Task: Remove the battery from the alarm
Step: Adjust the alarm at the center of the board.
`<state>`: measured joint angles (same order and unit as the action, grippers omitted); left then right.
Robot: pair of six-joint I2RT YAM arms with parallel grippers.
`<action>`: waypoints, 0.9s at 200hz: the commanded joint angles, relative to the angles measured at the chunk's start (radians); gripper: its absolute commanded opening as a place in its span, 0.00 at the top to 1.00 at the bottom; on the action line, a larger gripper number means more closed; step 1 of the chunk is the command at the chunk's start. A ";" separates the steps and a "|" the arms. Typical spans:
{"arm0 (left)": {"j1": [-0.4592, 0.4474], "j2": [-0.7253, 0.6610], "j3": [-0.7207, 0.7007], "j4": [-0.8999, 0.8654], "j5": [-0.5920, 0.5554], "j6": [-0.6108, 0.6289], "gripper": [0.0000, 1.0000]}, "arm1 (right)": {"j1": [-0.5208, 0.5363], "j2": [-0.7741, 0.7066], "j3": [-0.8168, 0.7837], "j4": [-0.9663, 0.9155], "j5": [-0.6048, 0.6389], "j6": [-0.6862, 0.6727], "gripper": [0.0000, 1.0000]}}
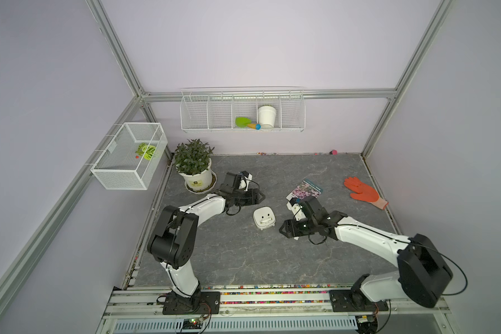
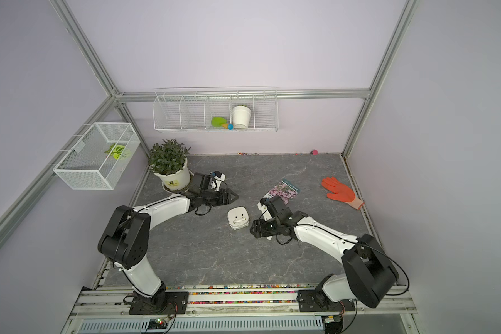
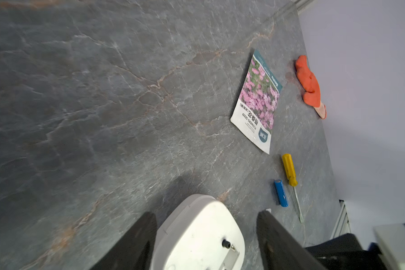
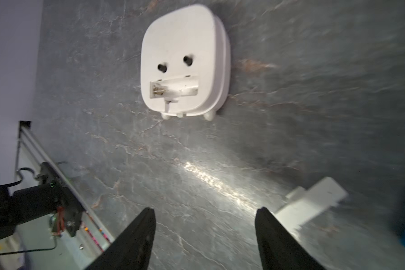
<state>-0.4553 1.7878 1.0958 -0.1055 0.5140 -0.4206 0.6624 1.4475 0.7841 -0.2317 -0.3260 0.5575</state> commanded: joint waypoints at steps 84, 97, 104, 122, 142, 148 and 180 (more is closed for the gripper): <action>0.004 0.081 -0.004 -0.031 0.144 -0.007 0.35 | 0.043 0.304 0.035 0.444 -0.135 0.230 0.34; 0.004 0.065 -0.026 -0.013 0.155 -0.020 0.35 | 0.034 0.306 0.050 0.410 -0.120 0.202 0.34; 0.004 0.058 -0.039 -0.003 0.157 -0.029 0.35 | 0.027 0.307 0.052 0.406 -0.124 0.194 0.34; 0.004 0.031 -0.079 0.019 0.156 -0.048 0.35 | 0.006 0.309 0.059 0.392 -0.134 0.177 0.34; 0.004 -0.003 -0.125 0.038 0.147 -0.065 0.35 | -0.019 0.301 0.070 0.366 -0.138 0.148 0.34; 0.004 -0.015 -0.136 0.042 0.144 -0.072 0.35 | -0.026 0.300 0.076 0.356 -0.144 0.138 0.34; 0.004 -0.085 -0.216 0.055 0.129 -0.092 0.35 | -0.046 0.301 0.126 0.256 -0.138 0.065 0.34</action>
<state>-0.4515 1.7615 0.9276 -0.0795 0.6479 -0.4850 0.6273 1.7473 0.8646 0.0994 -0.4683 0.7044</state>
